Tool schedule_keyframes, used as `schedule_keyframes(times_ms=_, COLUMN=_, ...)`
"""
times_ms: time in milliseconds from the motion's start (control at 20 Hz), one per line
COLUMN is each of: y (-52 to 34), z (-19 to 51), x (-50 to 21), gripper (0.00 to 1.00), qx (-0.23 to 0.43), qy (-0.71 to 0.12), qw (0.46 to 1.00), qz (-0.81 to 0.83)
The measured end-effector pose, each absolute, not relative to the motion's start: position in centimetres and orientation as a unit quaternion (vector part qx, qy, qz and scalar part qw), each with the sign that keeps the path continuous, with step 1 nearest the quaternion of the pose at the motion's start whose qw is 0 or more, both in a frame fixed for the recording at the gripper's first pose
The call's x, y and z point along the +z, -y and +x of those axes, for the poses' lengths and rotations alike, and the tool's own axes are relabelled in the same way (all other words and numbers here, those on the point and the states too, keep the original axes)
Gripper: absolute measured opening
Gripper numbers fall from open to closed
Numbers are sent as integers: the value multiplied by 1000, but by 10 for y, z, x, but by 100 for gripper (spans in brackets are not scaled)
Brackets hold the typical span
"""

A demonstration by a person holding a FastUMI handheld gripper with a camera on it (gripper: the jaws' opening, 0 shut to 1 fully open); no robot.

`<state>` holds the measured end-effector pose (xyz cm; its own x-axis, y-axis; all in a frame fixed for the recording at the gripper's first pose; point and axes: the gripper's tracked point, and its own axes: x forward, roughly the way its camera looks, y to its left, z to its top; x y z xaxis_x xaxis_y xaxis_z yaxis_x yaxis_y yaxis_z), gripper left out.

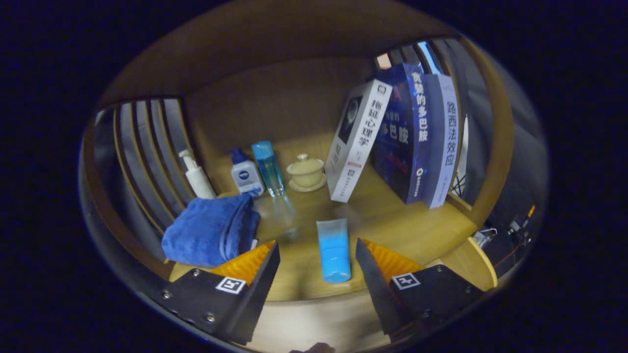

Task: Pull open the drawer, take out the items inside it, and place them on the countertop above the cabinet.

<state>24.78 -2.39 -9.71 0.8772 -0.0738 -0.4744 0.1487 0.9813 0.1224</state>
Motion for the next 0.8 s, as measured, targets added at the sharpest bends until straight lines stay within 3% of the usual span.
schedule_keyframes(times_ms=450, y=44, z=167, x=-52, gripper=93, qx=-114, qy=-164, qw=980, qz=18)
schedule_keyframes(times_ms=800, y=22, z=83, x=-92, gripper=97, qx=-93, qy=-162, qw=982, qz=24)
